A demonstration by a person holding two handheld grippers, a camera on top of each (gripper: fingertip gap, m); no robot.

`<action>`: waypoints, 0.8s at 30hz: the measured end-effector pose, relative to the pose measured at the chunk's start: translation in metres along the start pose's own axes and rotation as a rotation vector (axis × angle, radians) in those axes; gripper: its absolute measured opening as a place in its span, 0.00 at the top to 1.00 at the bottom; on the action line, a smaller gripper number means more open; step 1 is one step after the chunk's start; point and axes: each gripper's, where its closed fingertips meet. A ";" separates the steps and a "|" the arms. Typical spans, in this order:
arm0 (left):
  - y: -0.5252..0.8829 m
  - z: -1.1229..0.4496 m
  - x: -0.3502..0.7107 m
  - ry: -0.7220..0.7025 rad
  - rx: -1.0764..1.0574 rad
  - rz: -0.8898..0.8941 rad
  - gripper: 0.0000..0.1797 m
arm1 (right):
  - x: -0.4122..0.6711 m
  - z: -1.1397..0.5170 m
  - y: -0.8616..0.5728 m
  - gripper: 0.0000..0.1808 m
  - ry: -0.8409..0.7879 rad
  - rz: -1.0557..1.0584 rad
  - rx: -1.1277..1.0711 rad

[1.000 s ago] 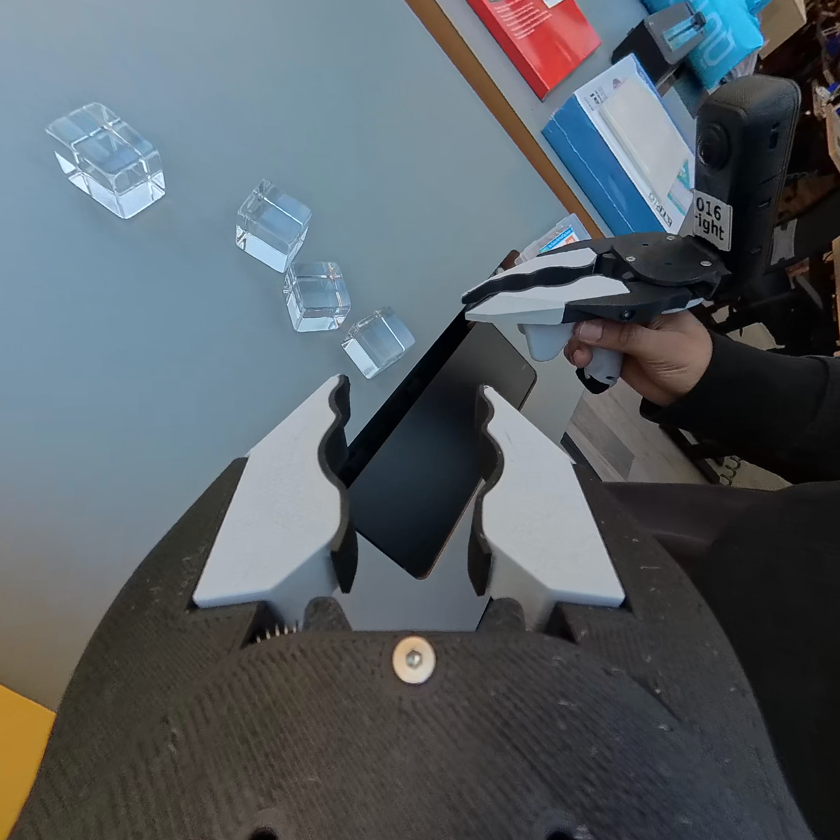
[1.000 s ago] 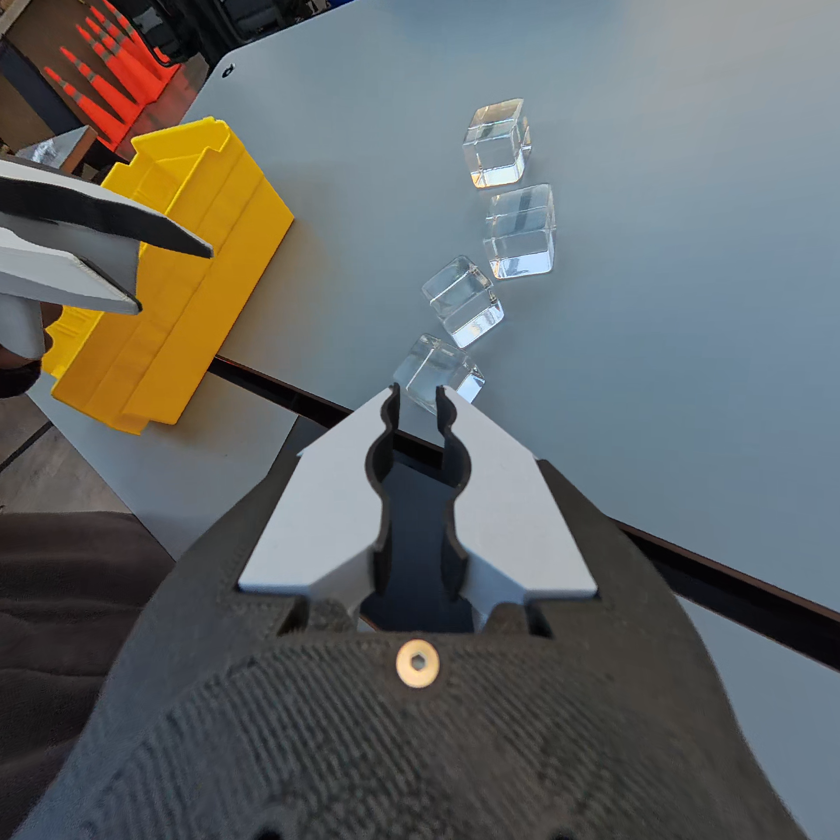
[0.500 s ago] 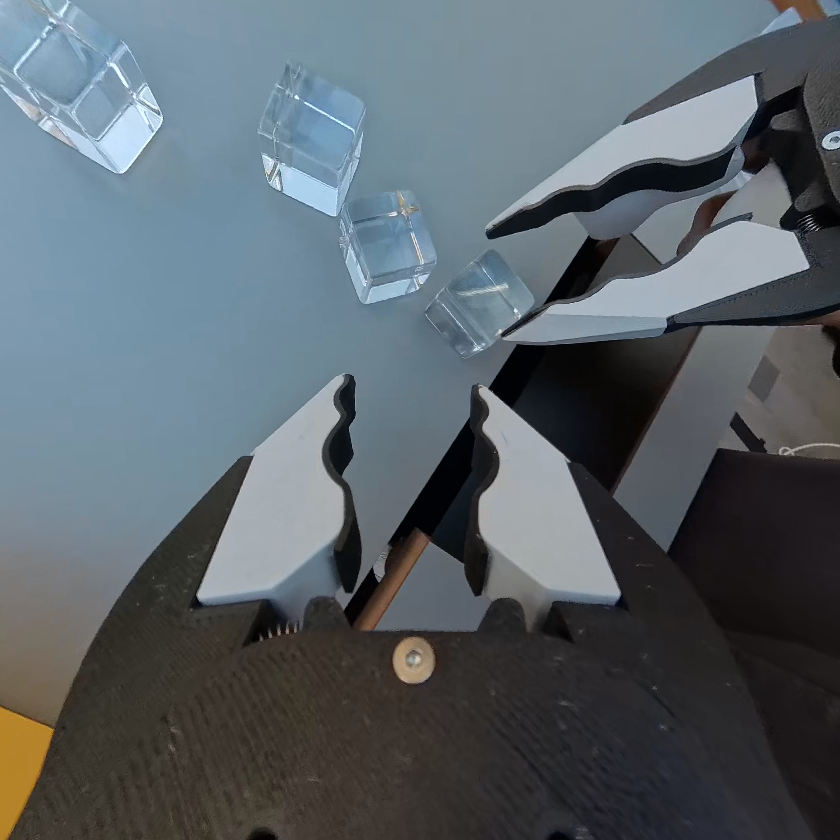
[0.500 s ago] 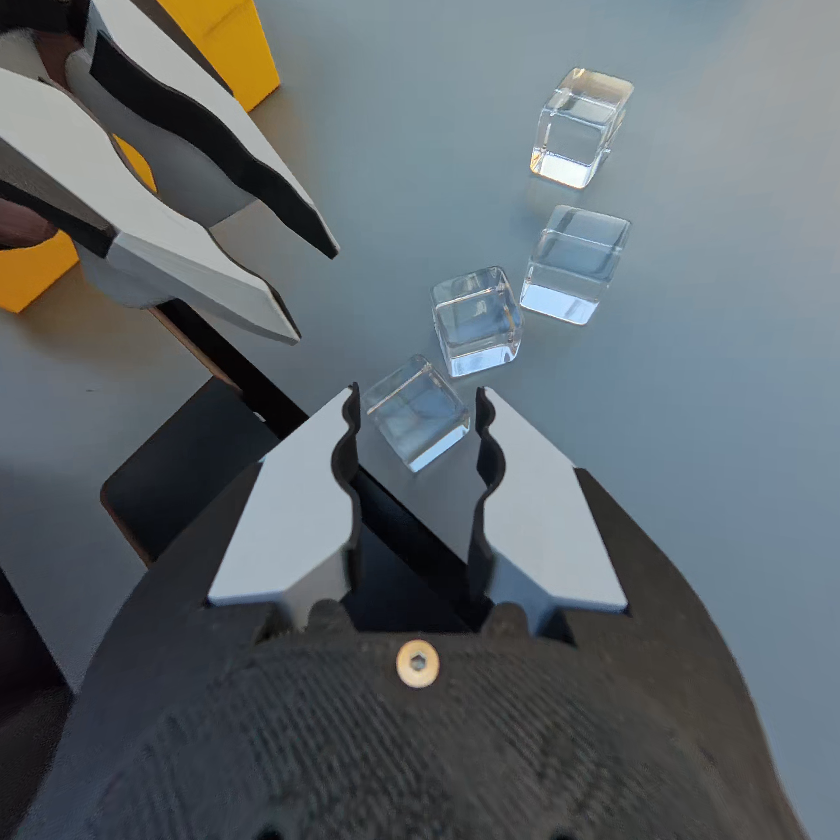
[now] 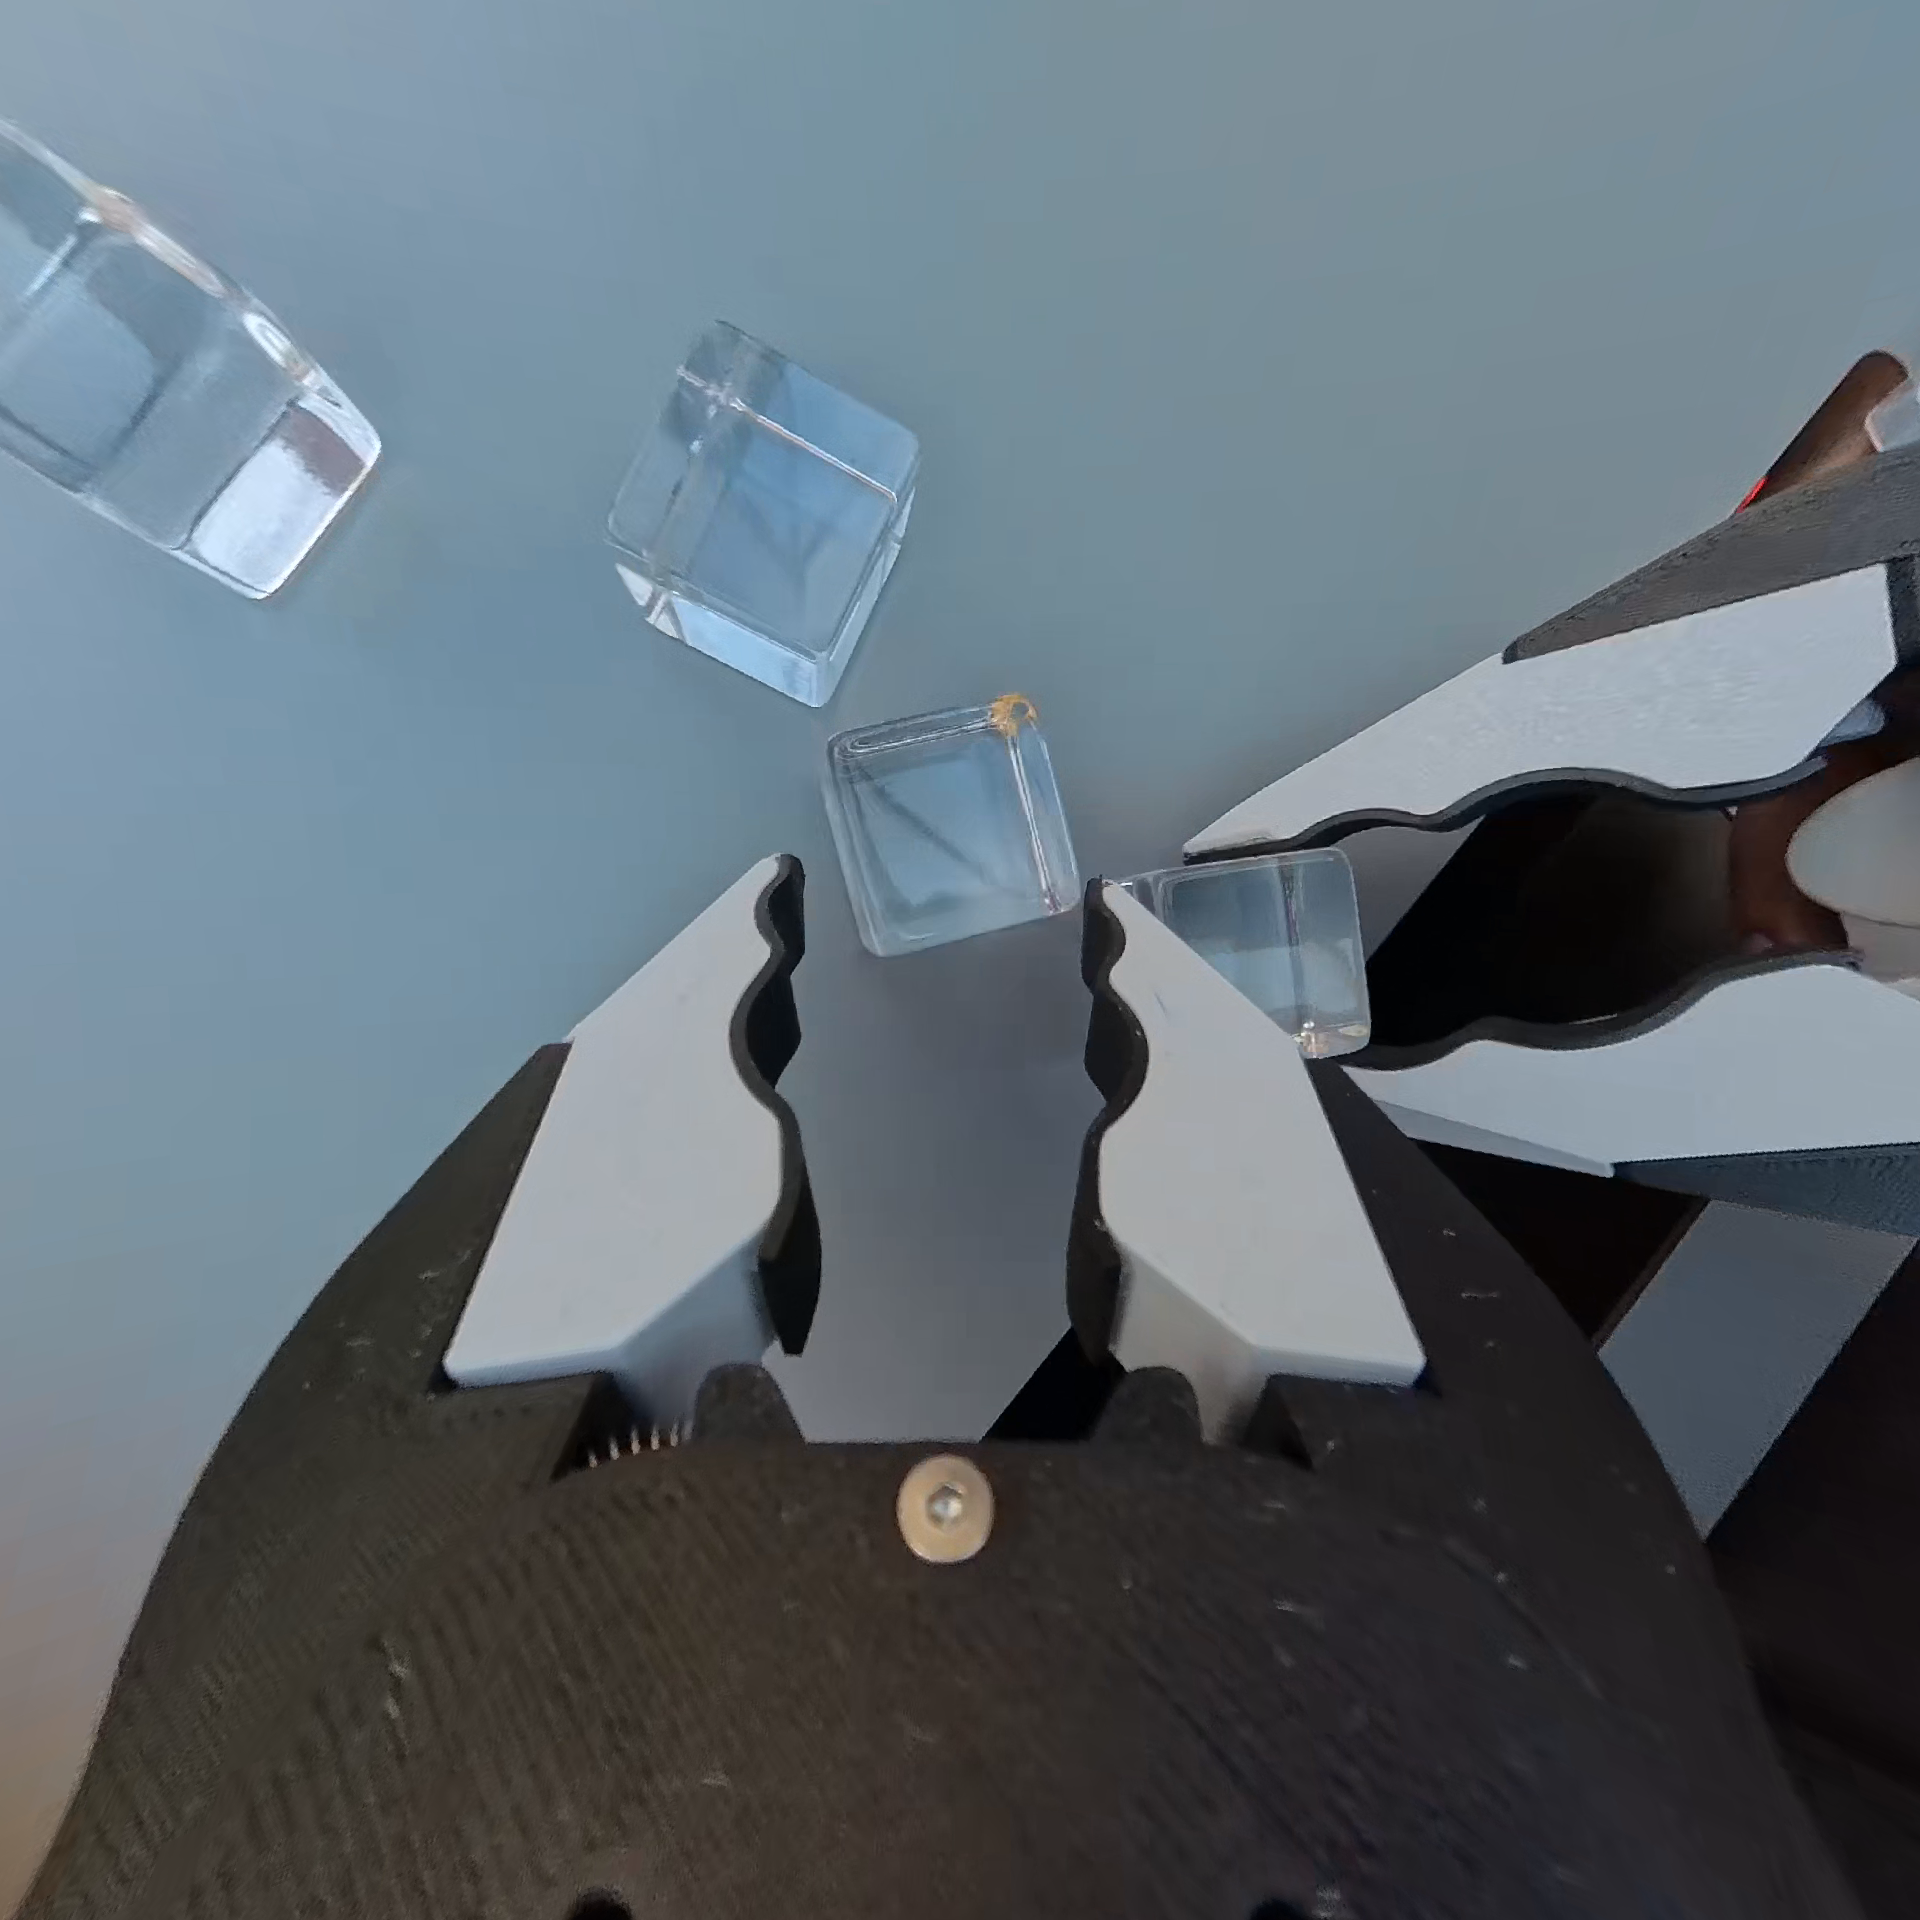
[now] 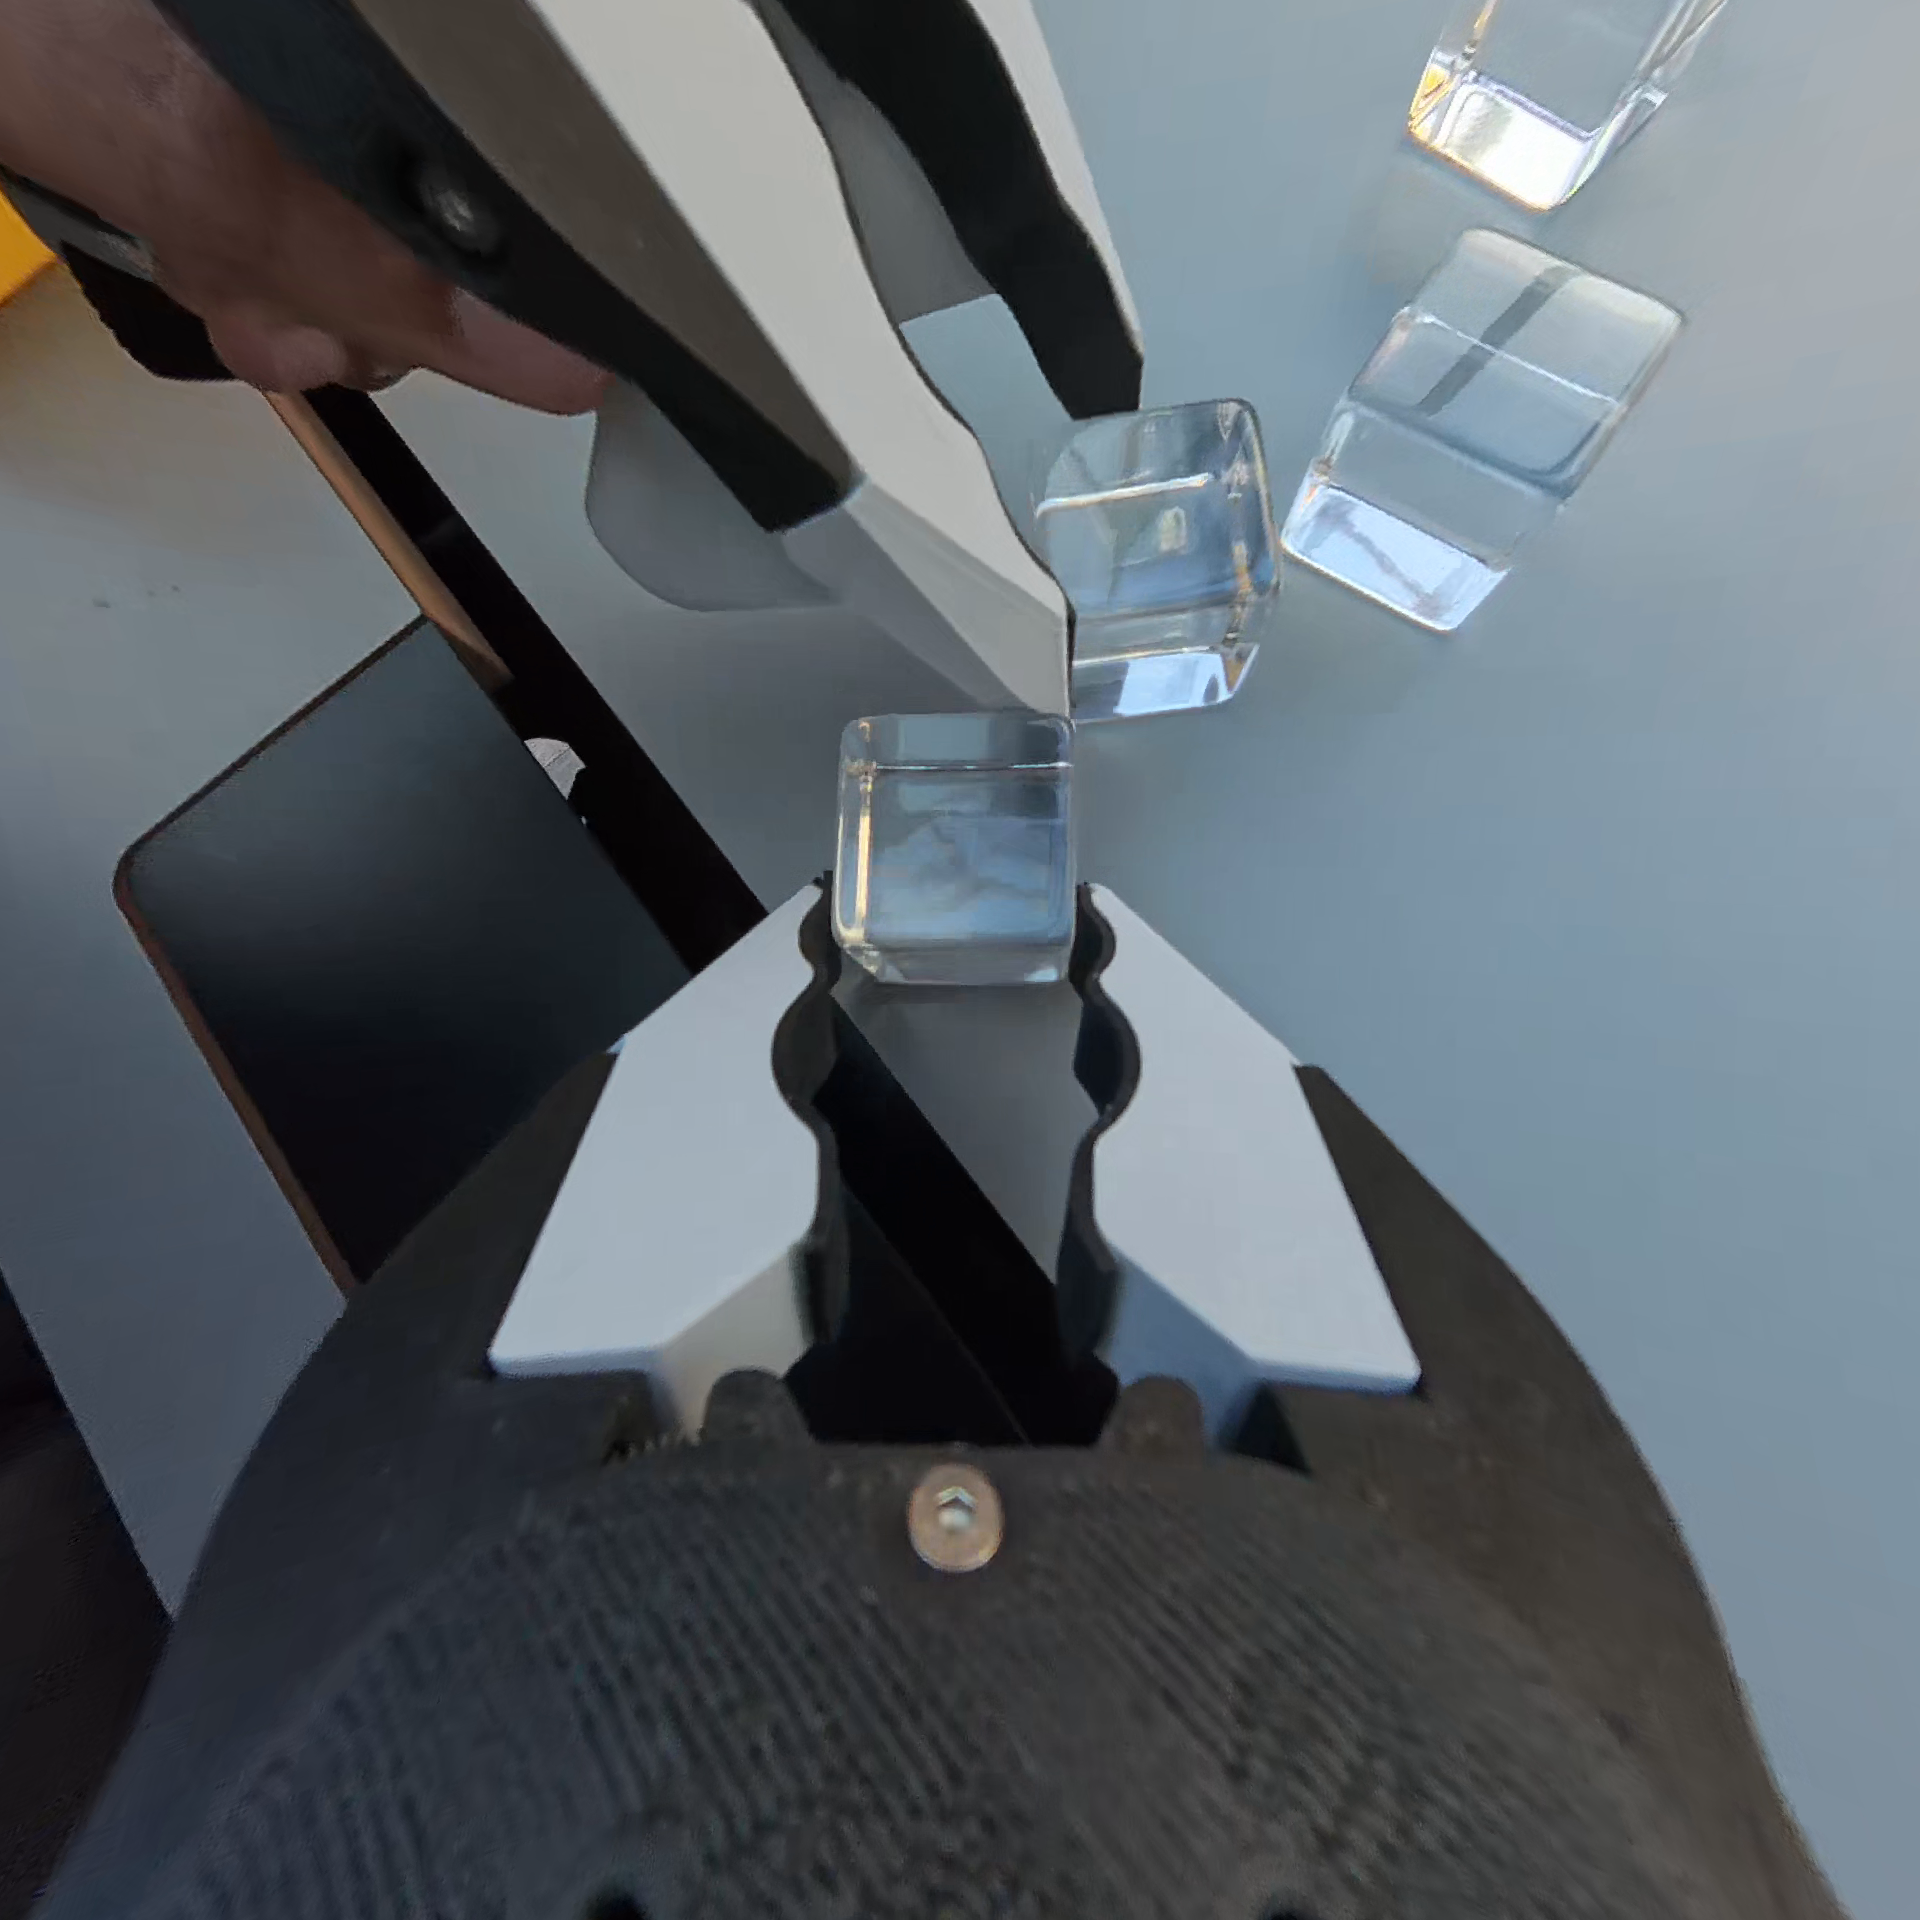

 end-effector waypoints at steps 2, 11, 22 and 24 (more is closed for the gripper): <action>-0.004 -0.003 -0.002 0.001 -0.026 0.003 0.76 | -0.003 0.012 -0.007 0.76 0.006 0.010 -0.006; -0.025 0.001 -0.010 0.009 -0.258 -0.159 0.77 | 0.031 0.053 -0.036 0.77 -0.122 -0.056 0.012; 0.000 0.010 -0.017 -0.013 -0.189 -0.049 0.75 | 0.078 0.002 -0.020 0.76 -0.138 0.076 0.150; 0.000 0.012 -0.019 -0.016 -0.188 -0.029 0.75 | 0.073 -0.004 -0.018 0.77 -0.119 0.106 0.157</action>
Point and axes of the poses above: each gripper's, where its closed fingertips meet, z back along the fingers, x out of its top, y = z × x across the jaws, and after that the axes turned 12 degrees about -y, right-handed
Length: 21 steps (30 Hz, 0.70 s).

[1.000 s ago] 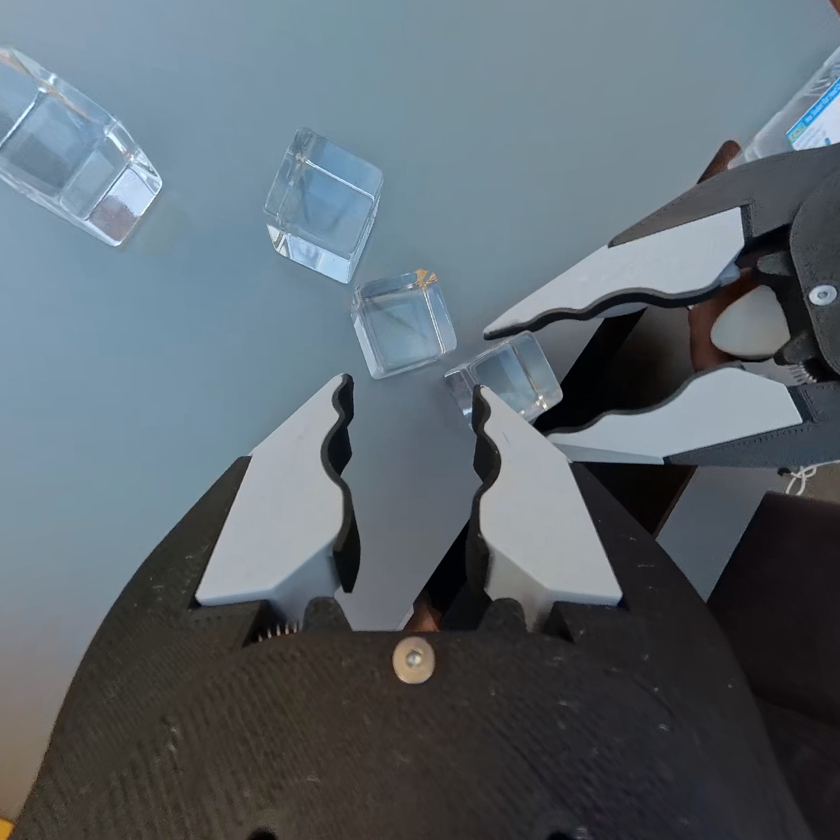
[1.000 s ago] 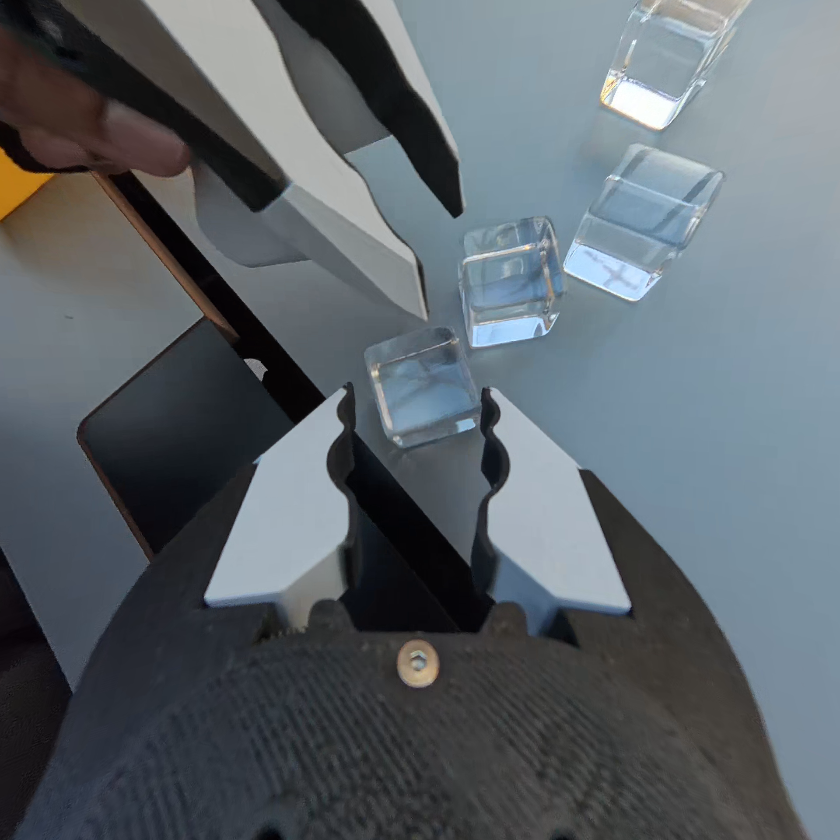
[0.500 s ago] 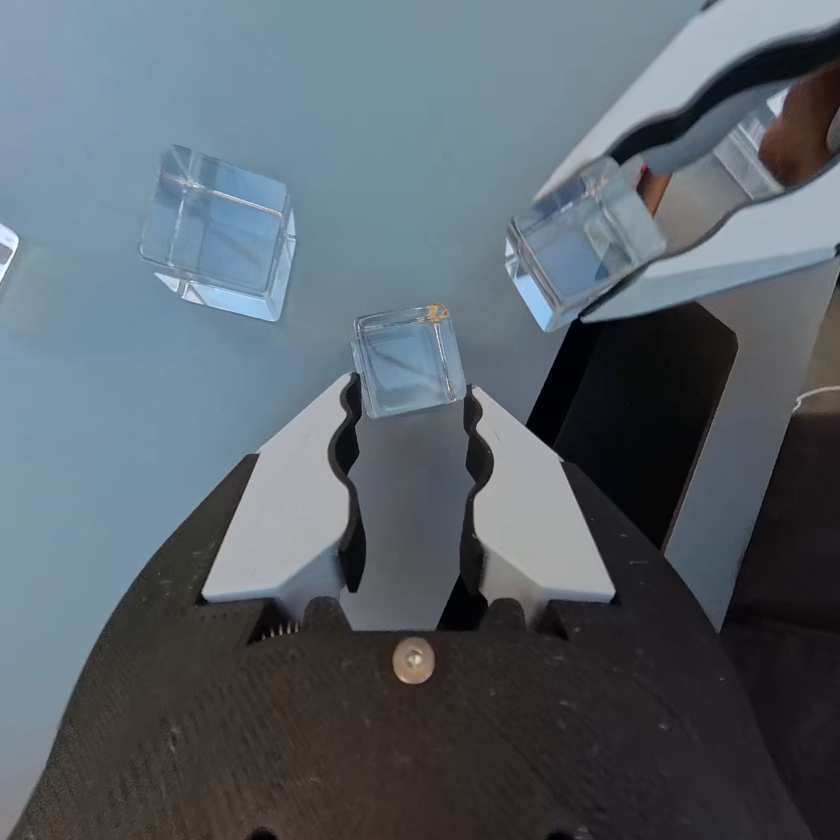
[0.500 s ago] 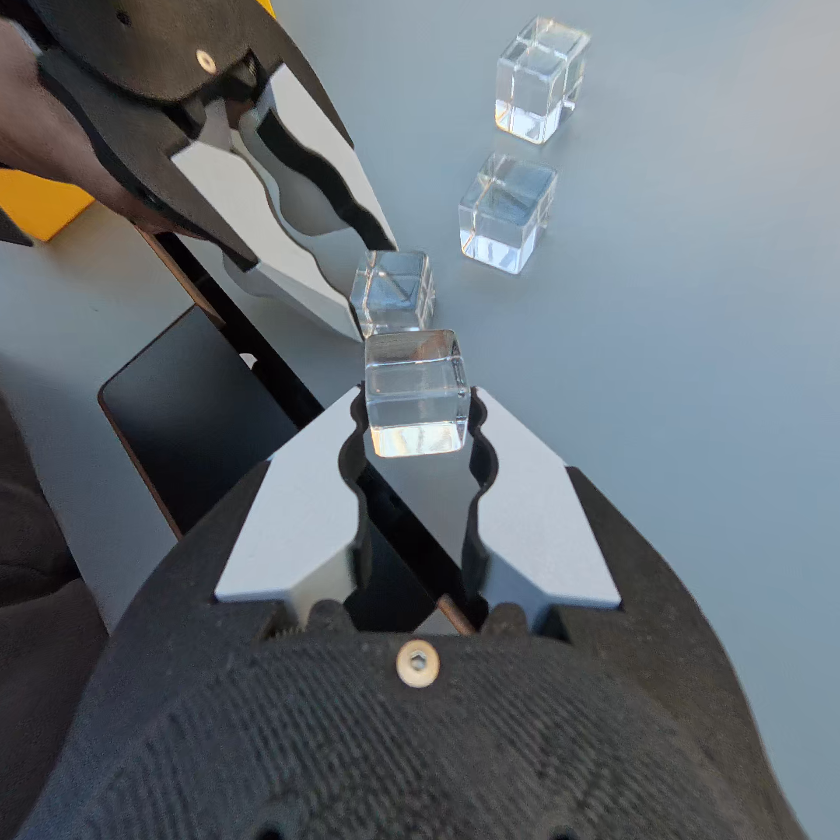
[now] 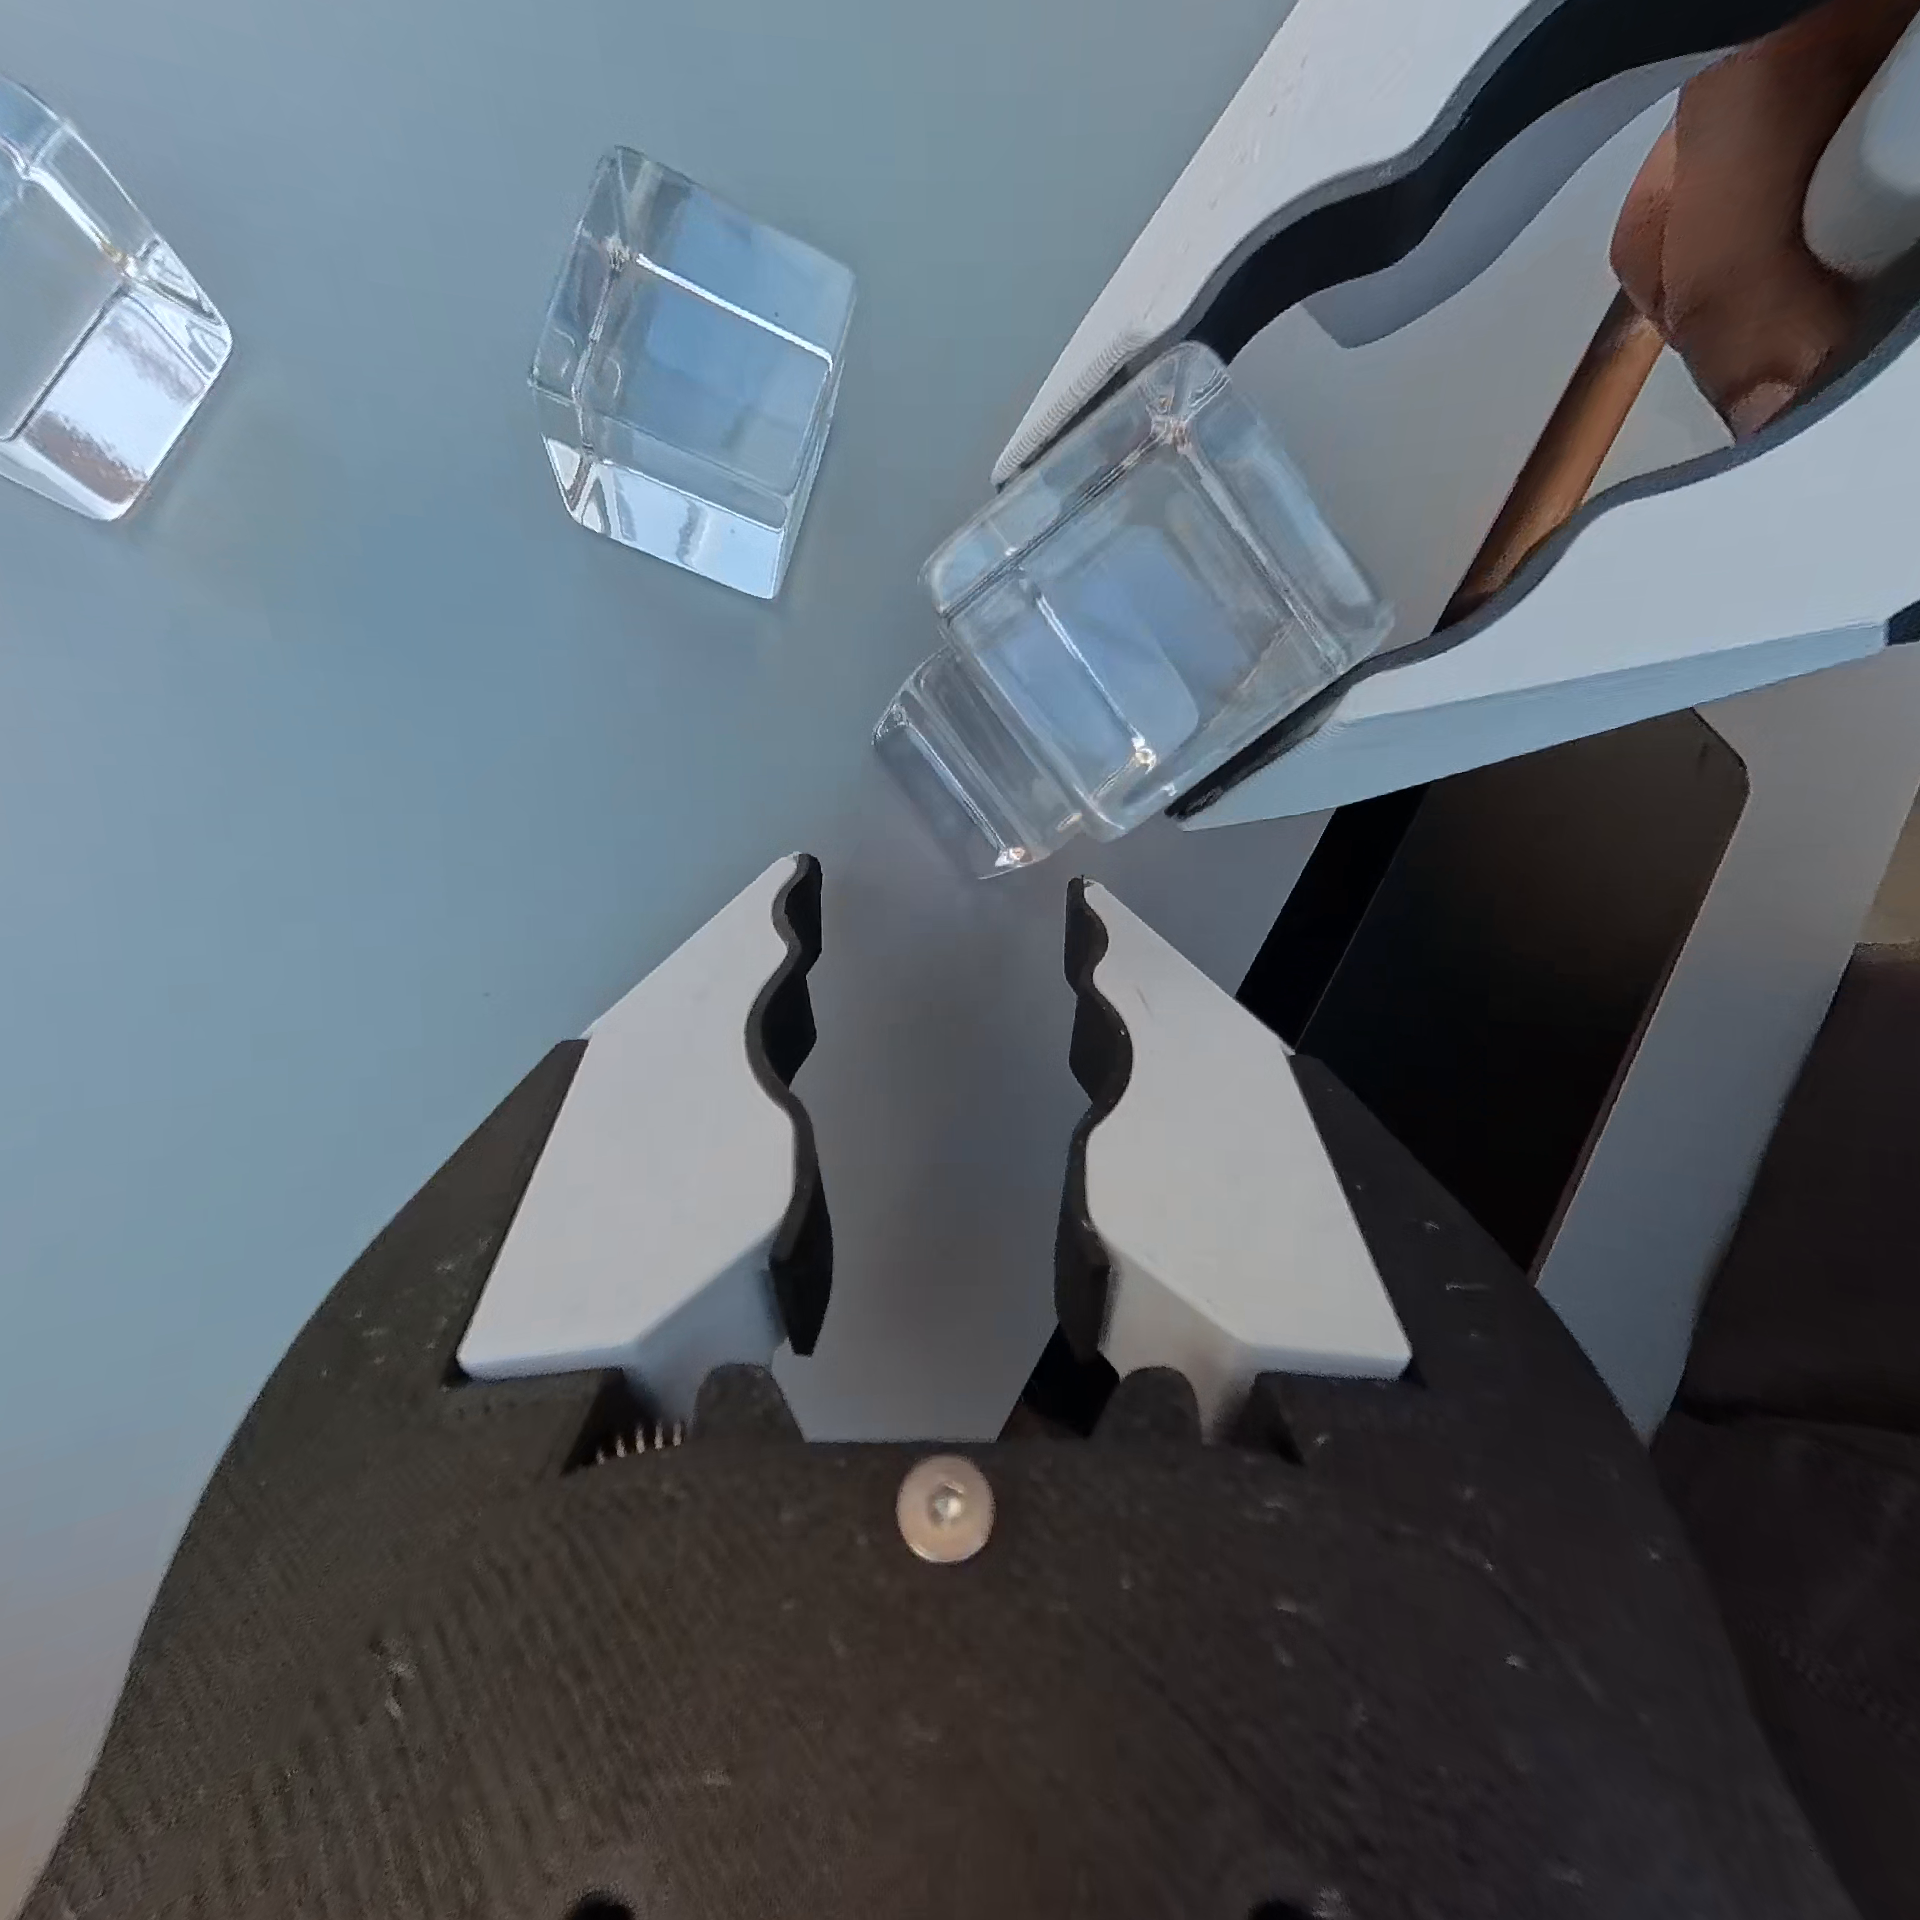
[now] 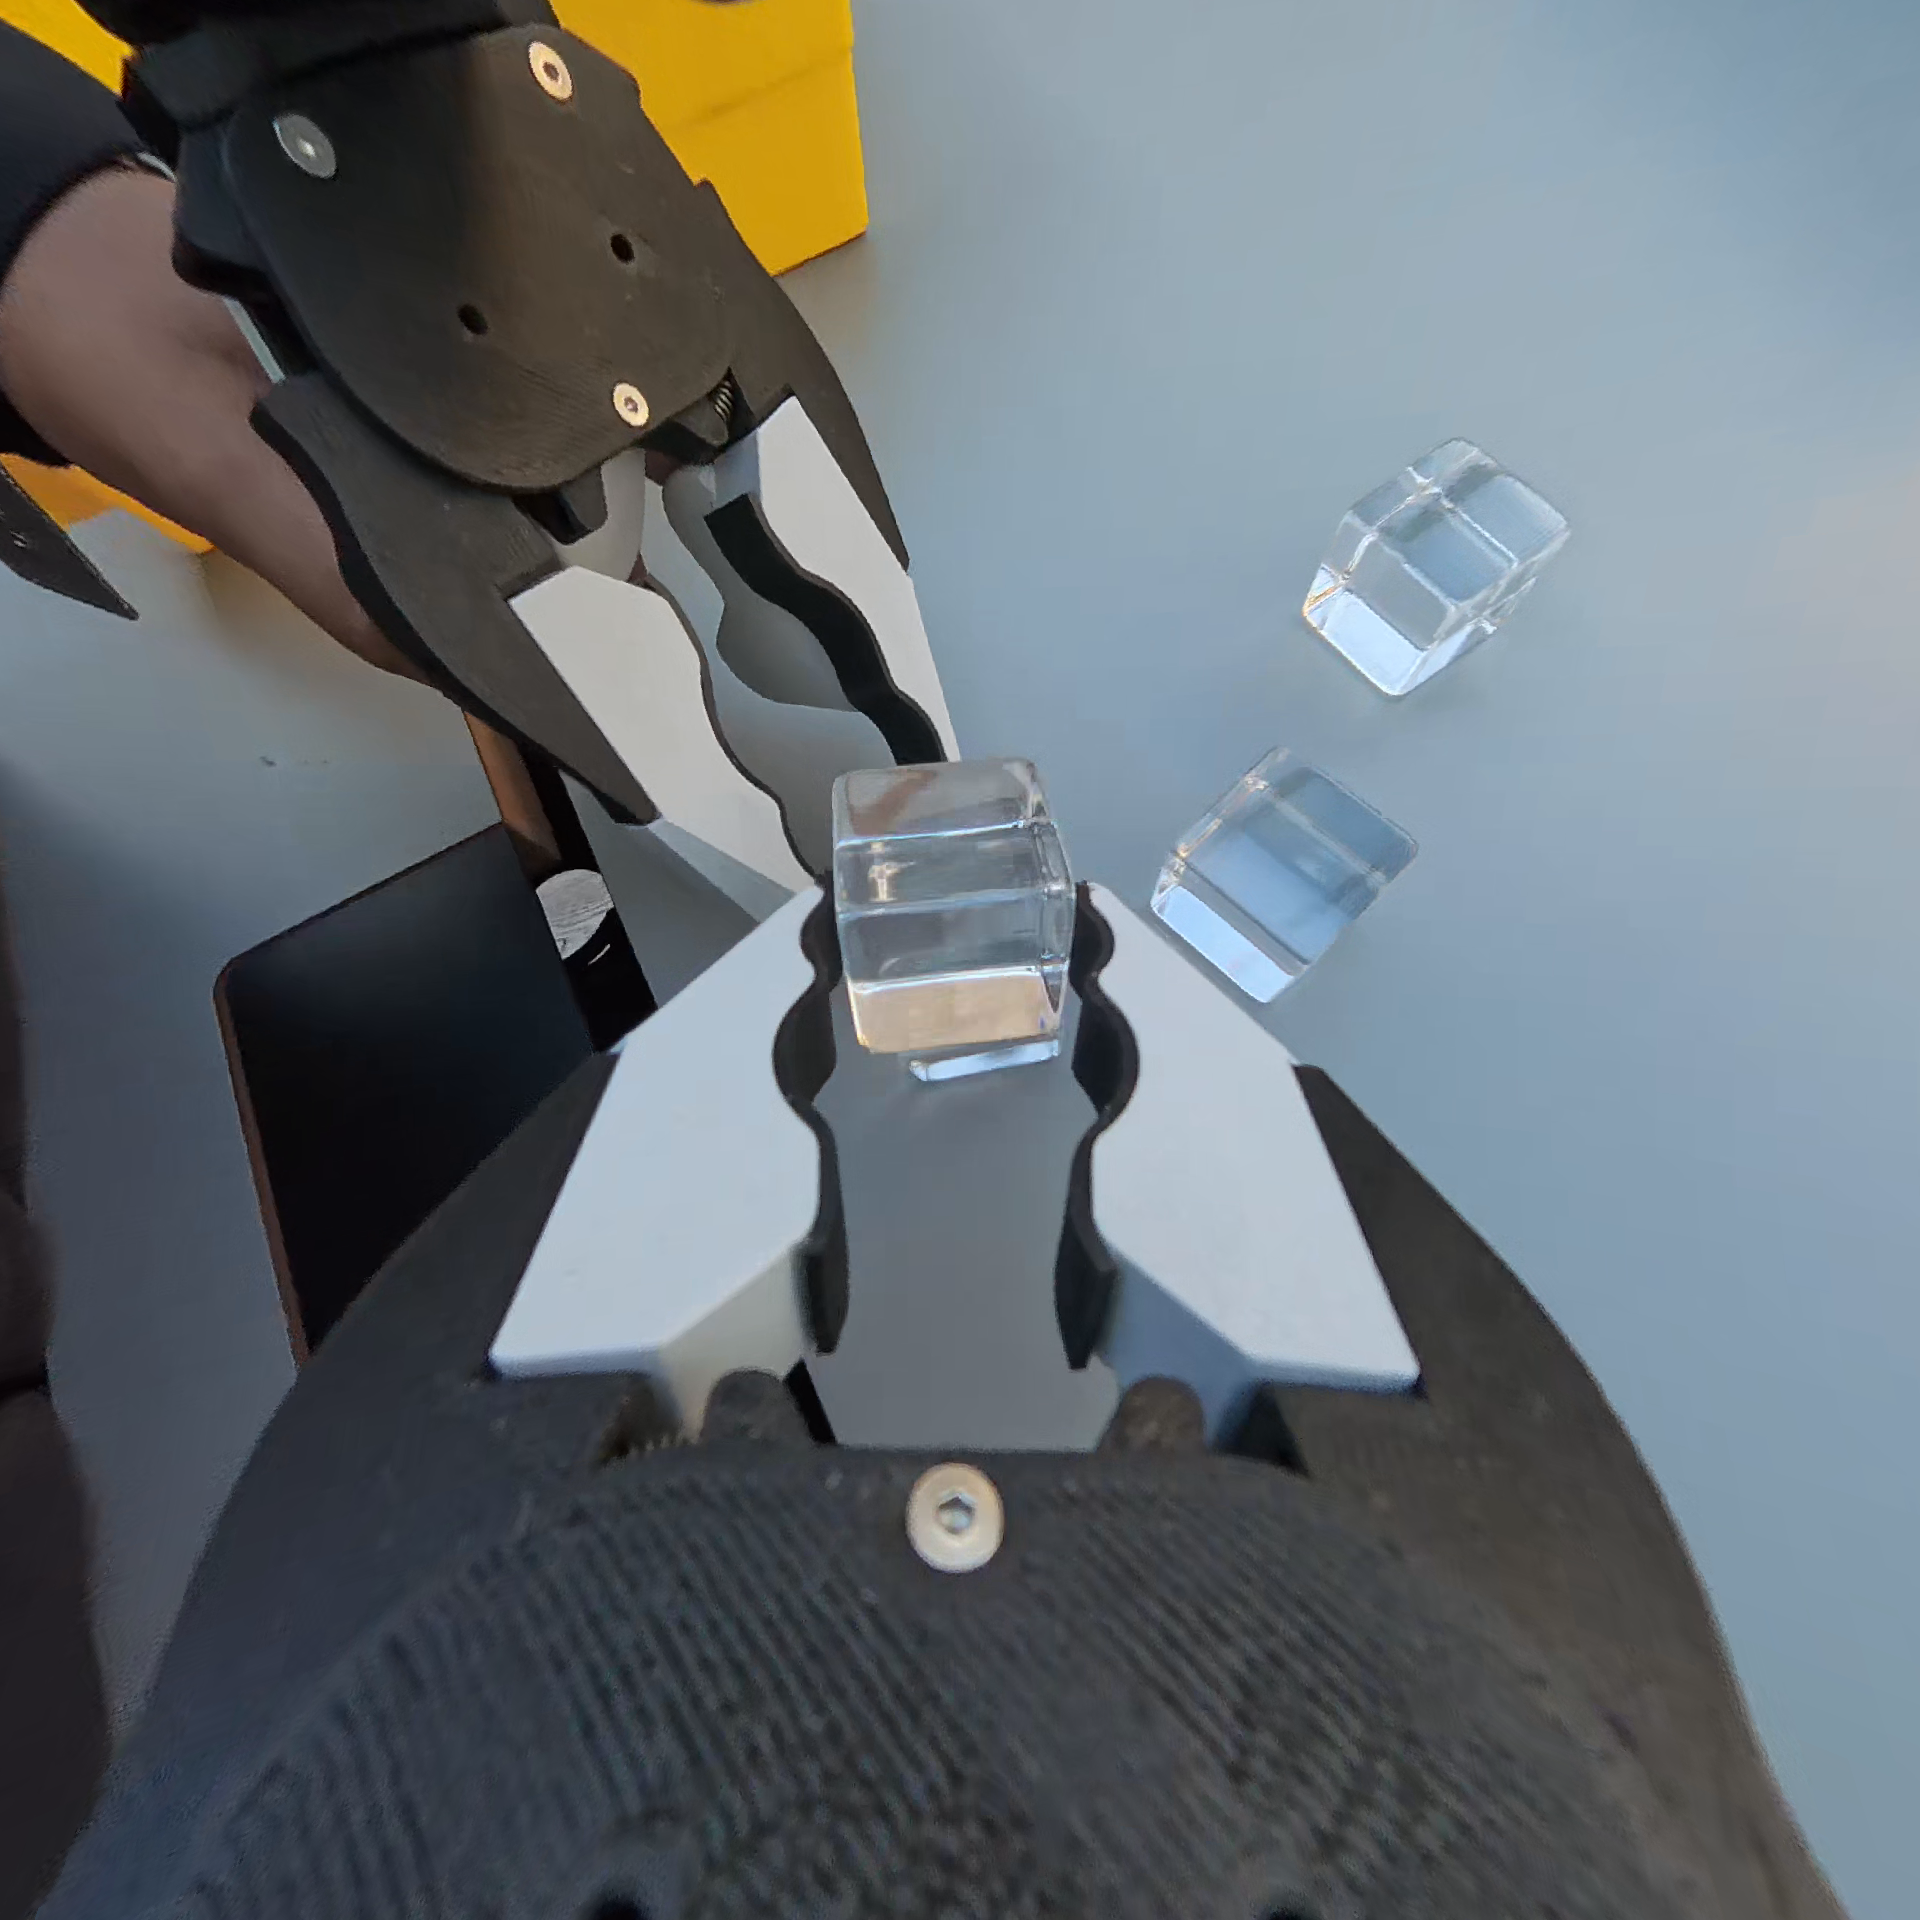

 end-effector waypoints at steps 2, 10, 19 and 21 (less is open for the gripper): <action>0.000 0.001 -0.002 0.000 0.005 0.002 0.76 | -0.003 -0.001 0.002 0.76 0.009 0.027 0.015; -0.003 -0.001 -0.003 0.004 0.003 0.015 0.76 | -0.018 0.000 0.002 0.76 0.063 0.117 0.063; 0.004 0.012 0.004 -0.026 0.034 0.052 0.76 | 0.002 0.017 -0.013 0.67 -0.021 0.027 0.035; 0.009 0.018 0.007 -0.043 0.048 0.074 0.76 | 0.008 0.025 -0.028 0.68 -0.067 -0.046 0.007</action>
Point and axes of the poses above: each gripper's, where its closed fingertips meet, z back along the fingers, x out of its top, y = z × x across the jaws, and after that the axes turned 12 degrees about -y, right-handed
